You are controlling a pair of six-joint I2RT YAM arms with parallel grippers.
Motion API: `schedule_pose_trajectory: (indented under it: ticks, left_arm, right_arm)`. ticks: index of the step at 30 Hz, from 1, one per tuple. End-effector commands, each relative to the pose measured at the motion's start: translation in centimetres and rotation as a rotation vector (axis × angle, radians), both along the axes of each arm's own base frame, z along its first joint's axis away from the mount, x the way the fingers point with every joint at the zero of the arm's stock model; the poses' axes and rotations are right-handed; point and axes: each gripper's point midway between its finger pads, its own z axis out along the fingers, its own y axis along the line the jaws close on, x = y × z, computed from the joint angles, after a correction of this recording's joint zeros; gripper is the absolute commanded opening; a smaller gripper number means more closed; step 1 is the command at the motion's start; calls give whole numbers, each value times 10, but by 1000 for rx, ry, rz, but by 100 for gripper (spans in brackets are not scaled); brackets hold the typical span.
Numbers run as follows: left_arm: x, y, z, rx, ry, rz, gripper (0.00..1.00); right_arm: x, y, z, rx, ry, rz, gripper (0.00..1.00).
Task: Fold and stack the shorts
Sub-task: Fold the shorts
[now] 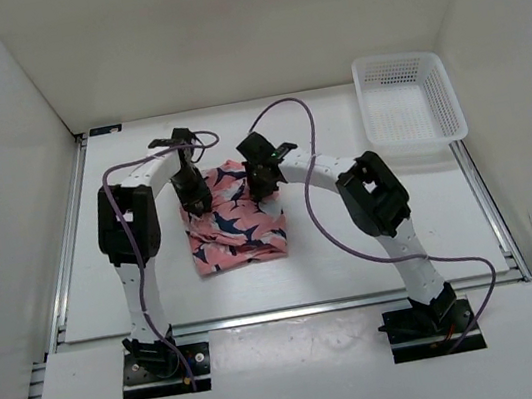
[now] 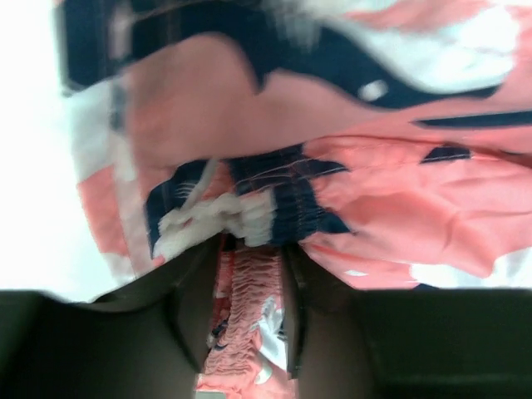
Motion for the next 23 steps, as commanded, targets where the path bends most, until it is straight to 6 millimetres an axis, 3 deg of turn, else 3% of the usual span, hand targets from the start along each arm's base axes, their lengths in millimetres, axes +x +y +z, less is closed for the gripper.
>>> schedule_pose_trajectory:
  ticks: [1, 3, 4, 5, 6, 7, 8, 9, 10, 12, 15, 20, 21, 23]
  left_arm:
    - [28, -14, 29, 11, -103, -56, 50]
    - [31, -18, 41, 20, -121, -78, 60]
    - [29, -23, 63, 11, -154, -90, 64]
    - [34, -25, 81, 1, -195, -89, 74]
    - [35, -25, 96, -6, -222, -88, 77]
    - [30, -23, 119, -14, -253, -87, 87]
    - [32, -24, 139, -25, -296, -86, 90]
    - [31, -22, 153, -23, -322, -82, 92]
    - [27, -21, 177, -35, -373, -81, 92]
    - [18, -19, 203, -53, -421, -91, 92]
    - [-1, -14, 243, -80, -528, -87, 92]
    - [-44, -3, 281, -127, -691, -94, 92]
    - [-50, -1, 273, -124, -679, -95, 92]
    - [-61, -2, 279, -159, -701, -86, 92]
  right_arm:
    - [8, -26, 38, -16, -56, -87, 7]
    - [8, -37, 58, -17, -98, -87, 46]
    - [11, -40, 96, 9, -173, -70, 62]
    - [10, -45, 111, 8, -207, -72, 90]
    - [9, -61, 141, -5, -277, -109, 100]
    - [9, -70, 156, -15, -319, -126, 100]
    - [6, -80, 168, -25, -344, -149, 100]
    - [0, -92, 196, -8, -394, -175, 100]
    - [-2, -108, 200, -51, -423, -207, 100]
    - [-14, -135, 226, -59, -462, -253, 100]
    - [-31, -182, 235, -120, -468, -326, 100]
    - [-69, -234, 214, -229, -427, -429, 100]
    - [-79, -241, 217, -218, -426, -440, 100]
    - [-95, -251, 209, -212, -414, -438, 100]
